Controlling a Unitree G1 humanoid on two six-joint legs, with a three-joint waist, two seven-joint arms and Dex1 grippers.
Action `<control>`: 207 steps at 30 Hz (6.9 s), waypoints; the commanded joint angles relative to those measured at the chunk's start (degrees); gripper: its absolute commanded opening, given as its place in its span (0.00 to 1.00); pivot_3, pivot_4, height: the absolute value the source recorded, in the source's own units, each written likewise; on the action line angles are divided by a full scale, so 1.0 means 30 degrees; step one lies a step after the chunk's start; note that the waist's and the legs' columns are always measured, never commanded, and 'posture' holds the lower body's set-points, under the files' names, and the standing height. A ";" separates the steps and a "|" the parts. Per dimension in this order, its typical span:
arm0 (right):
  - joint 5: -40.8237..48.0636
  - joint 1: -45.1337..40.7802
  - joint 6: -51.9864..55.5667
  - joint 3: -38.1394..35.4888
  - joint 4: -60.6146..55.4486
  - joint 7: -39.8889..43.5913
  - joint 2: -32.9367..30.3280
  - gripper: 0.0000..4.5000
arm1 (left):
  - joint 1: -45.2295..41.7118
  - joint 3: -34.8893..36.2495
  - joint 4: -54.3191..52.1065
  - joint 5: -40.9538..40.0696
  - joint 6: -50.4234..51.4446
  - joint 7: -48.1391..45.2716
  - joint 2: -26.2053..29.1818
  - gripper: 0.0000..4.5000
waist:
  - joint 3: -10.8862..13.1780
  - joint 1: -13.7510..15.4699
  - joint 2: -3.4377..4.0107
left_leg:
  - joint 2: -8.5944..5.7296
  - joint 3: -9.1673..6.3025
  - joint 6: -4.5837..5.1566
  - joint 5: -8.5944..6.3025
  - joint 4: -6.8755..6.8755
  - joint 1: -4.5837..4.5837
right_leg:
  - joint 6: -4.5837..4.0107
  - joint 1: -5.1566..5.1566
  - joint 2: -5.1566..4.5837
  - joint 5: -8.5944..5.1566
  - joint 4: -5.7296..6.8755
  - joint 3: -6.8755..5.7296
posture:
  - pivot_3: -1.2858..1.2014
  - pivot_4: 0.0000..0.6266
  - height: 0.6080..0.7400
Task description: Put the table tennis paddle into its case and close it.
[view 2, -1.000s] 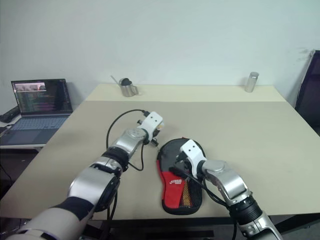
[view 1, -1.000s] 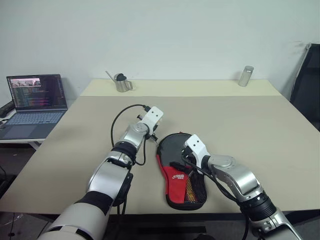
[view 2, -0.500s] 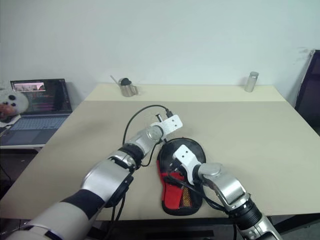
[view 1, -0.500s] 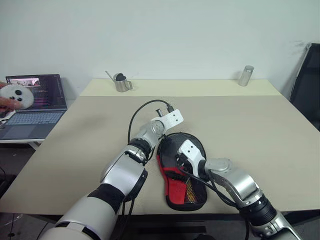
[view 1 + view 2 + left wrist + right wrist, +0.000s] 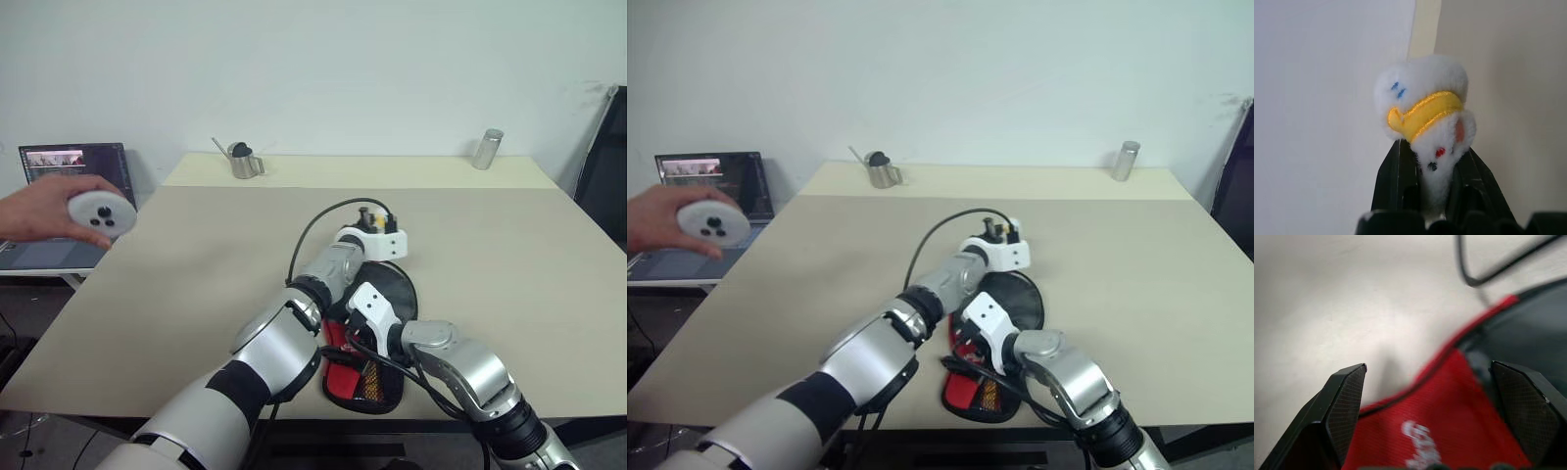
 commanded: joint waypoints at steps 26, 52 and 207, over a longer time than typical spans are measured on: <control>0.0152 -0.0566 0.0062 0.0397 0.0701 0.0530 -0.0847 1.00 | 0.1168 -0.0165 -0.0828 0.0113 -0.1365 -0.4293 0.0540 0.94 | -0.0015 -0.0081 0.0012 | 0.0007 -0.0002 0.0009 -0.0005 -0.0010 0.0045 | 0.0022 0.0041 0.0004 -0.0014 -0.0007 -0.0010 | 0.52 0.24 1.00; 0.1721 -0.1445 -0.1222 -0.8740 0.2267 0.1558 -0.8585 1.00 | 0.6884 0.5560 -1.3433 -1.1757 -0.6323 -2.6445 1.2544 0.99 | 0.0068 -0.0182 0.0022 | 0.0018 -0.0005 0.0047 -0.0033 0.0001 -0.0347 | -0.0025 -0.0301 -0.0013 0.0018 -0.0139 0.0024 | 0.52 0.24 1.00; -0.2054 0.1598 -1.0080 -0.3897 0.0300 1.4573 -1.5571 0.01 | 0.8893 0.5307 -1.1374 -1.3248 0.9876 -1.7480 0.3306 1.00 | -0.0177 0.0298 0.0243 | 0.0044 -0.0126 0.0051 -0.0035 -0.0010 0.0083 | 0.0187 0.0343 -0.0002 -0.0009 -0.0425 -0.0087 | 0.52 0.24 1.00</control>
